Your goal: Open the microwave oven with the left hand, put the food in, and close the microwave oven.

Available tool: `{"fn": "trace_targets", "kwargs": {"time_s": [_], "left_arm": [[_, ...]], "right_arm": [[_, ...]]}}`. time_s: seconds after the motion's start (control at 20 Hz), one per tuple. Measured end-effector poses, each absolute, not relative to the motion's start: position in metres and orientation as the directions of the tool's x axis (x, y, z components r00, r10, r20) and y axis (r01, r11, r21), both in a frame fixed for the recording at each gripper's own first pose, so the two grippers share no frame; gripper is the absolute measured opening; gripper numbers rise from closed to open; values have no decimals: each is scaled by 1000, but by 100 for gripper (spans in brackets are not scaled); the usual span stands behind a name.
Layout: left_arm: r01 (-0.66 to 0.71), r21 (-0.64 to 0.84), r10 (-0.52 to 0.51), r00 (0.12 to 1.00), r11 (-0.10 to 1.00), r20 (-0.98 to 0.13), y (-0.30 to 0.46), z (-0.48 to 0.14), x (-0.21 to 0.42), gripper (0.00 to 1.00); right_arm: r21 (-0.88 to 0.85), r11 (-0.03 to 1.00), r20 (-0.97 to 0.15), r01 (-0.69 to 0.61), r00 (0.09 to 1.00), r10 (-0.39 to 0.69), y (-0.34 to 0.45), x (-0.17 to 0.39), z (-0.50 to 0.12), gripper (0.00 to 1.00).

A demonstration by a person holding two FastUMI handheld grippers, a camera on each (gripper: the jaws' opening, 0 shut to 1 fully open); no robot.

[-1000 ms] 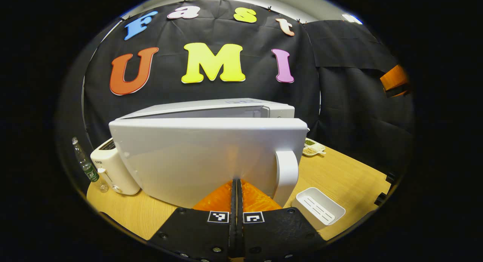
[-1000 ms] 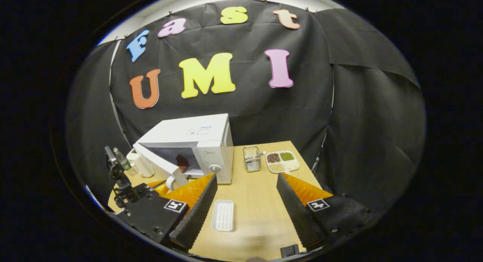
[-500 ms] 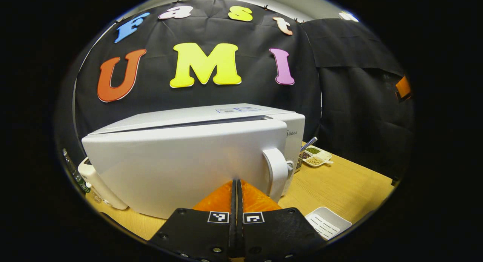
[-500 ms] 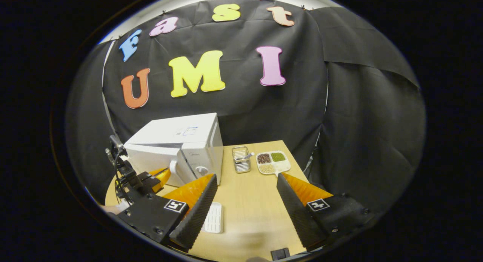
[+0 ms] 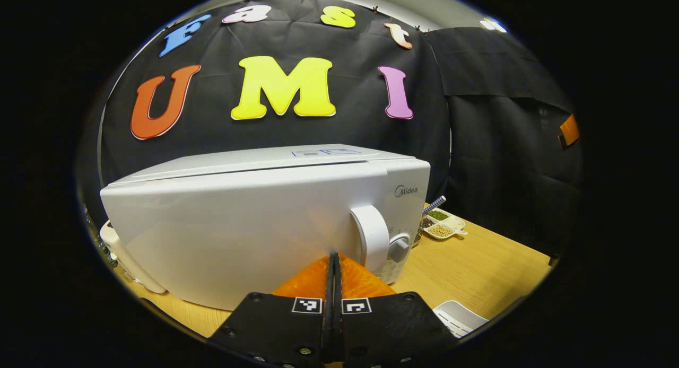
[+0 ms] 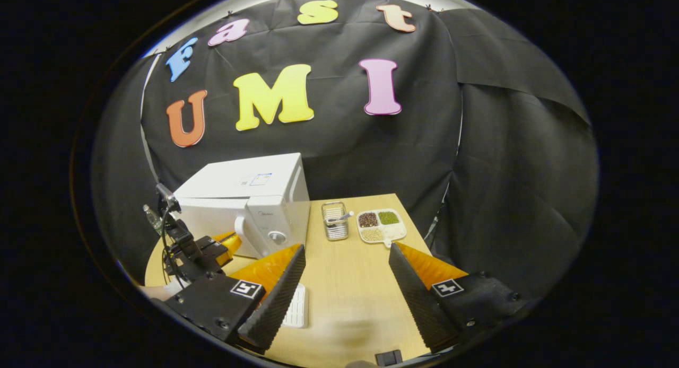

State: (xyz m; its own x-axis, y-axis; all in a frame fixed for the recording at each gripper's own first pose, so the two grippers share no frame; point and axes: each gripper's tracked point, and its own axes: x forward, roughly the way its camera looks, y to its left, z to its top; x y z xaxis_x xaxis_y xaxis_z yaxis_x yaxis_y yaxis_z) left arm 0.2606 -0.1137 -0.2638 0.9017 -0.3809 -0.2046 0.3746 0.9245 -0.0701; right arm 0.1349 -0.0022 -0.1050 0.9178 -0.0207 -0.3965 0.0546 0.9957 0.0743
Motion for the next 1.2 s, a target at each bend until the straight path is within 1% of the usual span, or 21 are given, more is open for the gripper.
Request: {"fn": "trace_targets", "kwargs": {"time_s": [0.15, 0.2, 0.25, 0.3, 0.45, 0.7, 0.8, 0.85, 0.9, 0.95, 1.0, 1.1, 1.15, 1.2], "left_arm": [[344, -79, -353, 913, 936, -205, -113, -262, 271, 0], [343, -115, -361, 907, 932, -219, -117, -266, 272, 0], [339, -132, -361, 906, 931, -221, -113, -263, 263, 0], [333, -125, -354, 908, 935, -226, -113, -264, 268, 0], [309, -95, -322, 922, 946, -213, -100, -254, 265, 0], [284, -97, -299, 928, 954, -223, -74, -237, 232, 1], [206, -113, -226, 951, 972, -211, -51, -225, 213, 63], [179, -111, -198, 958, 978, -205, -36, -216, 201, 95], [167, -103, -185, 963, 981, -197, -25, -206, 189, 93], [153, -85, -166, 970, 985, -178, -16, -192, 175, 93], [148, -72, -158, 975, 986, -158, -8, -180, 162, 93], [145, -40, -149, 979, 989, -139, 10, -156, 132, 93], [135, -23, -137, 981, 991, -138, 17, -146, 118, 93], [117, -14, -118, 984, 993, -135, 29, -135, 102, 93]], "right_arm": [[77, 996, -393, 39, 920, -6, 2, 136, -105, 92], [81, 996, -398, 44, 917, -8, 0, 138, -105, 92], [78, 996, -402, 45, 916, -10, -1, 137, -107, 100], [77, 996, -399, 47, 917, -13, -1, 136, -106, 92], [72, 996, -386, 50, 922, -18, -2, 134, -101, 92], [74, 996, -359, 48, 933, -19, 6, 123, -90, 92], [67, 997, -331, 43, 943, -18, 12, 115, -81, 92], [62, 997, -313, 39, 950, -18, 15, 111, -75, 100], [56, 998, -292, 37, 956, -19, 18, 106, -69, 92], [42, 999, -277, 34, 961, -21, 21, 102, -64, 100], [32, 999, -264, 31, 964, -22, 24, 96, -60, 92], [31, 999, -229, 26, 973, -18, 34, 87, -49, 92], [34, 999, -214, 22, 977, -15, 40, 83, -46, 100], [30, 999, -210, 16, 978, -9, 47, 79, -46, 92]]}}
